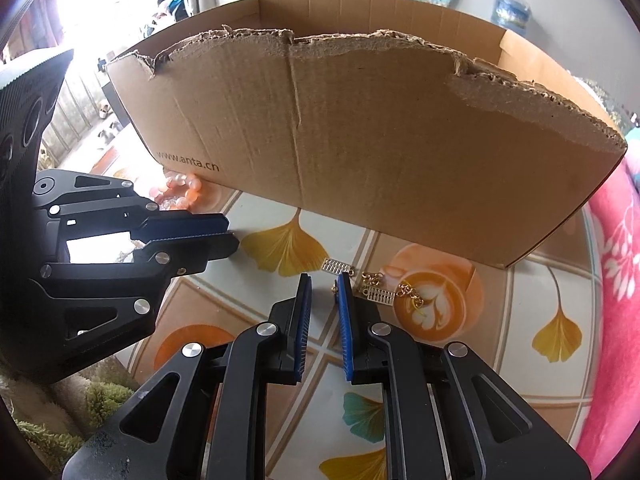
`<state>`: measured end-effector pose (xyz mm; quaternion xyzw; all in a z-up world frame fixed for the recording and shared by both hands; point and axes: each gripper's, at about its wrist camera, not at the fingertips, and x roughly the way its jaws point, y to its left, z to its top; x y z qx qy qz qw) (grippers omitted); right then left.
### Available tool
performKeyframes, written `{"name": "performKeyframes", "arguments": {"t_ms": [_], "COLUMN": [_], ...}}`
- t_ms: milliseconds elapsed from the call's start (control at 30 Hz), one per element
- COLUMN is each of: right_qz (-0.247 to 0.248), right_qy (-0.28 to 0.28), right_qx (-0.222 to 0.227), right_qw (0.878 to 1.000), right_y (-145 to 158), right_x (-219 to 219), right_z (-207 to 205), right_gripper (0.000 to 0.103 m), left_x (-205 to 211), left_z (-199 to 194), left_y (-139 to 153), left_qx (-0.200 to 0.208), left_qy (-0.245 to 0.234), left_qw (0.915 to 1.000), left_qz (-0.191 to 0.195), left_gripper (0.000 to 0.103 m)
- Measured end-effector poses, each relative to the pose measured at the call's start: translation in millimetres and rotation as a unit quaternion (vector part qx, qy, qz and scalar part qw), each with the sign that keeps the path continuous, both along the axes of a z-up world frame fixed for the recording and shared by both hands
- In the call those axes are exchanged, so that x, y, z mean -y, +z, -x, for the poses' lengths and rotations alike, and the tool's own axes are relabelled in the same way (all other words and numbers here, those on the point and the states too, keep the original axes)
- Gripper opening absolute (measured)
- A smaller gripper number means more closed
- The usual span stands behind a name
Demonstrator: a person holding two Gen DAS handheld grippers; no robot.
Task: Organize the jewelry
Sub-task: 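Lift both held gold pieces and carry them over the box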
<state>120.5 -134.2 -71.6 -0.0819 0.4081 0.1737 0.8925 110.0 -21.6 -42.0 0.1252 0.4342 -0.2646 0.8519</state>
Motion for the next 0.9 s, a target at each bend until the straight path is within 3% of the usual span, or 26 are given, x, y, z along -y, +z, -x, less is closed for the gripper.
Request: {"name": "performKeyframes", "arguments": {"t_ms": [200,367,900], "right_qz": [-0.006,-0.016,-0.047], "right_qy": [-0.005,-0.014,-0.025], "right_qx": [-0.001,-0.002,0.034], "right_qw": [1.0,1.0,0.998], "right_y": [-3.5,-4.5,15.1], "right_x": [-3.0,8.6,28.8], "right_z": [3.7,6.4,27.6], "right_gripper": [0.012,0.001,0.001], "left_x": [-0.3,-0.2,-5.3], "left_z": [-0.1,0.1,9.9], "left_y": [0.1,0.9,12.5], "left_qx": [0.0,0.001,0.025], "left_qy": [0.0,0.002,0.005], "left_qw": [1.0,1.0,0.9996], "left_qz": [0.001,0.002,0.01], "left_gripper": [0.011,0.011,0.001]}}
